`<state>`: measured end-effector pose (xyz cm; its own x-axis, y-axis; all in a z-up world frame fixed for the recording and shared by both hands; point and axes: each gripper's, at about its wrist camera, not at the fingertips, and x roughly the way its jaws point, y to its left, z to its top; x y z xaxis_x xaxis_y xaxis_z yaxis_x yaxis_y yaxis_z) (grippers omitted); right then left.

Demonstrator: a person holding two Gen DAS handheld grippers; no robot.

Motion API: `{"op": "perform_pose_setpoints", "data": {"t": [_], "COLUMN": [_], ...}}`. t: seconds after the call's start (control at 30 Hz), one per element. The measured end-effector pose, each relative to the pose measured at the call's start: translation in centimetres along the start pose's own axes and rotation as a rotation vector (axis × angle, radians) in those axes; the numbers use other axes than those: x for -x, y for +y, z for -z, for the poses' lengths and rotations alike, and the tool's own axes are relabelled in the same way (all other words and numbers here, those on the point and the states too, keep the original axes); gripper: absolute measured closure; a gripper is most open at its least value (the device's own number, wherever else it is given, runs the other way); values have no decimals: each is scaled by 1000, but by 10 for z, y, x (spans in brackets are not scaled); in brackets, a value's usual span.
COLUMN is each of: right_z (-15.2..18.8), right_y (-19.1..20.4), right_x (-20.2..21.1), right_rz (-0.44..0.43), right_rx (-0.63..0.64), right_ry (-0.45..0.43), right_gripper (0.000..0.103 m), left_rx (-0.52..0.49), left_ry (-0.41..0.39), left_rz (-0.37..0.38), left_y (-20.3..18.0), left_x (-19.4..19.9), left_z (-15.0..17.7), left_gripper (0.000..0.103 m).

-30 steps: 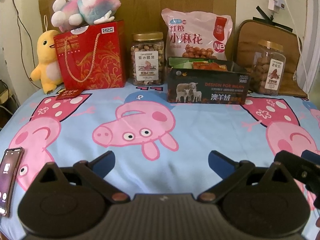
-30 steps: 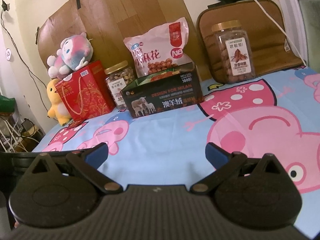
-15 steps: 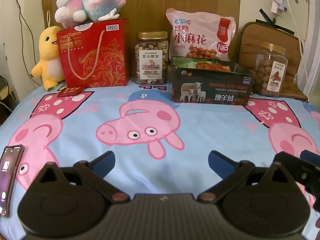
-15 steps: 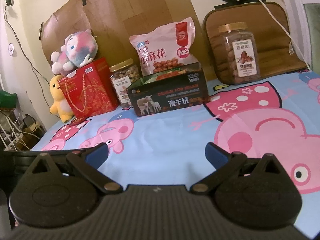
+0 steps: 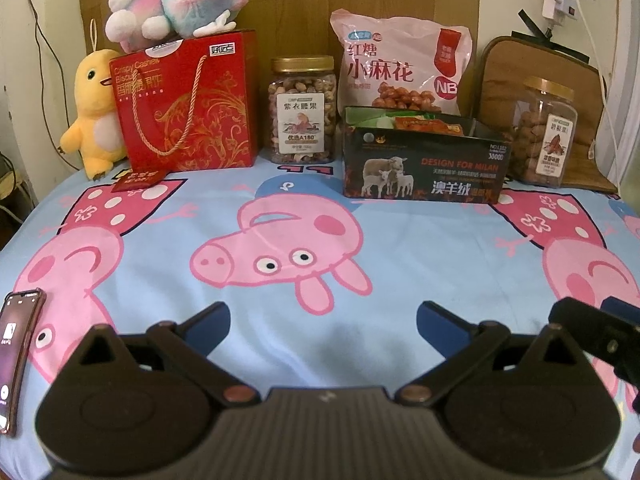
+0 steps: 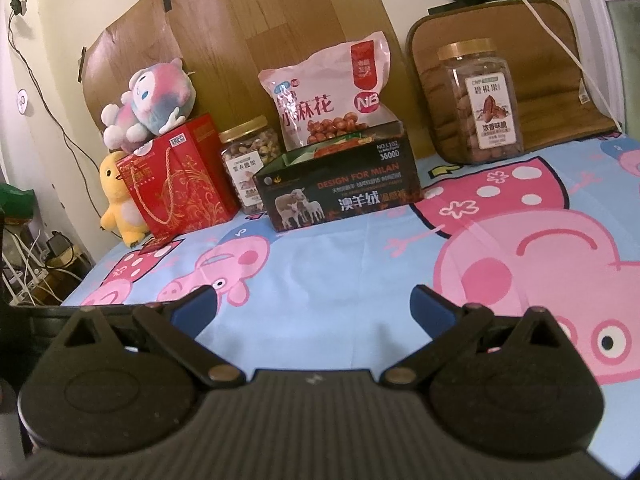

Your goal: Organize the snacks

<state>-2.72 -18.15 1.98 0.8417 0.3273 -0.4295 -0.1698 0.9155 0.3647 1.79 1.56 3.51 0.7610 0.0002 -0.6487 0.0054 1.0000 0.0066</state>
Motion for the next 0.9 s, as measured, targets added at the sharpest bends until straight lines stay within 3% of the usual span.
{"op": "perform_pose_setpoints", "data": {"t": [0.33,0.9], "right_z": [2,1], "right_y": [-9,1], "right_x": [-2,-2], "right_rz": [-3,-6], "right_rx": [-25,1], "right_ry": [4,5], "right_gripper": [0,2], "left_rx": [-33,3], "left_ry": [-22,-51], "left_rz": [-16,-7], "left_y": [-12,3], "left_x": [2,9], "left_z": [0,-1], "left_gripper": [0,0]}}
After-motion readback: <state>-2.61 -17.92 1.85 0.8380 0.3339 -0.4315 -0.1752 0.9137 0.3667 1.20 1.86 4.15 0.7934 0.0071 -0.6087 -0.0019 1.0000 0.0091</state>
